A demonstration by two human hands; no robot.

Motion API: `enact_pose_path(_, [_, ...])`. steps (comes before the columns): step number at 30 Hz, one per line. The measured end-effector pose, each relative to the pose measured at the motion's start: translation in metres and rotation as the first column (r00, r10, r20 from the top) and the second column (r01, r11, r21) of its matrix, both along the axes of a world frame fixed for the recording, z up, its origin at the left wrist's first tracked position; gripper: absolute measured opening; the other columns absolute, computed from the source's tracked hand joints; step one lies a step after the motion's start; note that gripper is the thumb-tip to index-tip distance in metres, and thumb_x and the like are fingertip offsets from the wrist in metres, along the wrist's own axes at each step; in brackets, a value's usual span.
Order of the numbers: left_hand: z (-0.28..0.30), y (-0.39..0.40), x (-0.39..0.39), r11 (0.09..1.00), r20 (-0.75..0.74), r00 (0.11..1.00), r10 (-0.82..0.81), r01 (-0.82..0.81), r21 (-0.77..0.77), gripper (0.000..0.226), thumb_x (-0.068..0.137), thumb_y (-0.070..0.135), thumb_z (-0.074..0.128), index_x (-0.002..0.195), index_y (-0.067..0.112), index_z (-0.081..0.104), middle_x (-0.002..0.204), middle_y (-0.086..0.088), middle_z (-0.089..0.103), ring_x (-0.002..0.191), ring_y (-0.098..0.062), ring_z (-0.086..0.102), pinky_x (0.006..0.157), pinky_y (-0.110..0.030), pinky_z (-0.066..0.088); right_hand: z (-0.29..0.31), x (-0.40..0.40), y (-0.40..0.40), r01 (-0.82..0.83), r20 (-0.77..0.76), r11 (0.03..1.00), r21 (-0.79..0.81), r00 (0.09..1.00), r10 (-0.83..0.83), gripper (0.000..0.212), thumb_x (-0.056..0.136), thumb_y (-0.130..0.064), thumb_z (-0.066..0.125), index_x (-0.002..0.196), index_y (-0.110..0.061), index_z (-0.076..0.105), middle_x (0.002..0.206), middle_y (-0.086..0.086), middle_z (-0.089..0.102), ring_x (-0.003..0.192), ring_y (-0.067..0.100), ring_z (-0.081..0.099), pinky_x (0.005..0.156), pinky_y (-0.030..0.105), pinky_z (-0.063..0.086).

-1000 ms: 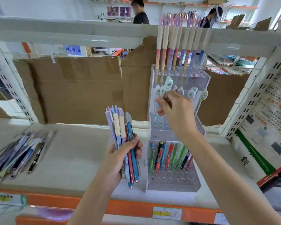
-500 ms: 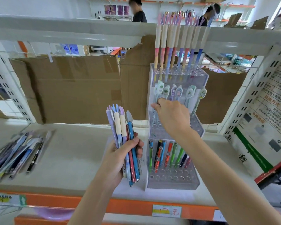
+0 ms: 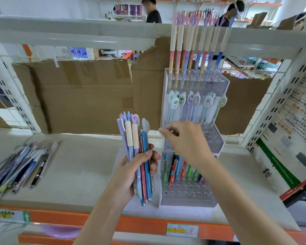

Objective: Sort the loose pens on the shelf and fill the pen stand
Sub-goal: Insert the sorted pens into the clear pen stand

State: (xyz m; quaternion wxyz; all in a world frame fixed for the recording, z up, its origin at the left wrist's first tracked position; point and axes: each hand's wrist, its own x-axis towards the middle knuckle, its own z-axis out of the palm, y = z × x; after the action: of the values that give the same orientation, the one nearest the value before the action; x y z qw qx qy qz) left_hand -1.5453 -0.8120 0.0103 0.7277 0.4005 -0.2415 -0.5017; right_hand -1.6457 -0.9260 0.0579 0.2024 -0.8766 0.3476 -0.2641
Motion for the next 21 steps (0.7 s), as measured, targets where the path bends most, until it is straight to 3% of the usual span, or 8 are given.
enact_pose_path(2, [0.002,-0.002,-0.002,0.999,-0.023,0.999,-0.037,0.037,-0.006,0.019,0.072,0.007,0.058,0.09,0.003,0.061,0.069,-0.013,0.06,0.05,-0.015,0.052,0.045,-0.022,0.046,-0.002,-0.001,0.009,-0.164,0.069,0.946,0.279,0.986,0.151,0.029,0.093,-0.033,0.056,0.081,-0.01,0.069,0.053,-0.005,0.055,0.046,0.0,0.047,0.053,0.013,0.037])
enact_pose_path(4, [0.004,-0.003,-0.003,0.998,-0.051,0.996,-0.07,0.07,0.008,0.017,0.071,0.007,0.058,0.088,0.004,0.062,0.067,-0.012,0.059,0.051,-0.015,0.053,0.043,-0.021,0.045,-0.004,-0.003,0.012,-0.264,0.175,0.805,0.531,0.964,0.201,0.026,0.093,-0.022,0.055,0.084,-0.002,0.069,0.055,0.003,0.056,0.046,0.003,0.045,0.051,0.013,0.036])
enact_pose_path(6, [0.004,-0.003,-0.004,0.996,-0.063,0.994,-0.089,0.09,0.027,0.019,0.071,0.006,0.062,0.09,0.004,0.061,0.067,-0.011,0.058,0.052,-0.016,0.054,0.044,-0.021,0.045,-0.005,-0.004,0.012,-0.289,0.227,0.748,0.597,0.956,0.187,0.02,0.091,-0.013,0.056,0.087,0.002,0.069,0.062,0.007,0.056,0.047,0.003,0.042,0.05,0.013,0.033])
enact_pose_path(8, [0.006,-0.003,-0.007,0.995,-0.039,0.996,-0.076,0.078,0.055,0.023,0.072,0.006,0.07,0.092,0.003,0.06,0.068,-0.012,0.06,0.054,-0.018,0.057,0.046,-0.023,0.048,-0.008,-0.005,0.013,-0.257,0.255,0.786,0.563,0.958,0.131,0.018,0.089,-0.012,0.059,0.085,0.002,0.07,0.061,0.004,0.056,0.041,0.001,0.039,0.046,0.011,0.031])
enact_pose_path(10, [0.006,-0.004,-0.009,0.996,-0.034,0.999,-0.03,0.032,0.085,0.019,0.073,0.006,0.063,0.091,0.001,0.06,0.069,-0.014,0.064,0.055,-0.021,0.061,0.05,-0.026,0.053,-0.007,-0.005,0.013,-0.193,0.273,0.86,0.473,0.96,0.065,0.017,0.089,-0.017,0.062,0.081,-0.005,0.07,0.053,-0.004,0.053,0.039,0.001,0.039,0.046,0.015,0.033])
enact_pose_path(13, [0.006,-0.005,-0.009,0.994,-0.044,0.999,0.015,-0.01,0.112,0.006,0.083,-0.001,0.055,0.087,-0.002,0.059,0.069,-0.017,0.066,0.059,-0.026,0.066,0.055,-0.029,0.057,0.013,-0.01,0.01,-0.172,0.413,0.901,0.399,0.911,-0.009,0.011,0.092,-0.022,0.058,0.085,-0.015,0.063,0.062,-0.002,0.062,0.048,0.008,0.058,0.049,0.02,0.048])
enact_pose_path(16, [0.001,-0.005,-0.005,0.993,-0.055,0.997,0.048,-0.041,0.113,0.007,0.086,-0.001,0.052,0.085,-0.002,0.06,0.071,-0.015,0.066,0.062,-0.026,0.067,0.058,-0.031,0.057,0.037,-0.02,0.0,-0.134,0.549,0.943,0.303,0.834,-0.058,0.011,0.095,-0.021,0.052,0.085,-0.017,0.053,0.068,0.005,0.068,0.054,0.014,0.067,0.054,0.024,0.055])
enact_pose_path(21, [0.0,-0.006,-0.003,0.994,-0.067,0.995,0.068,-0.062,0.089,0.006,0.084,0.001,0.055,0.087,0.001,0.06,0.07,-0.012,0.063,0.059,-0.022,0.063,0.056,-0.029,0.056,0.033,-0.02,-0.021,0.04,0.403,0.998,0.048,0.914,-0.056,0.009,0.097,-0.018,0.051,0.092,-0.01,0.049,0.07,-0.002,0.066,0.06,0.007,0.066,0.064,0.034,0.056])
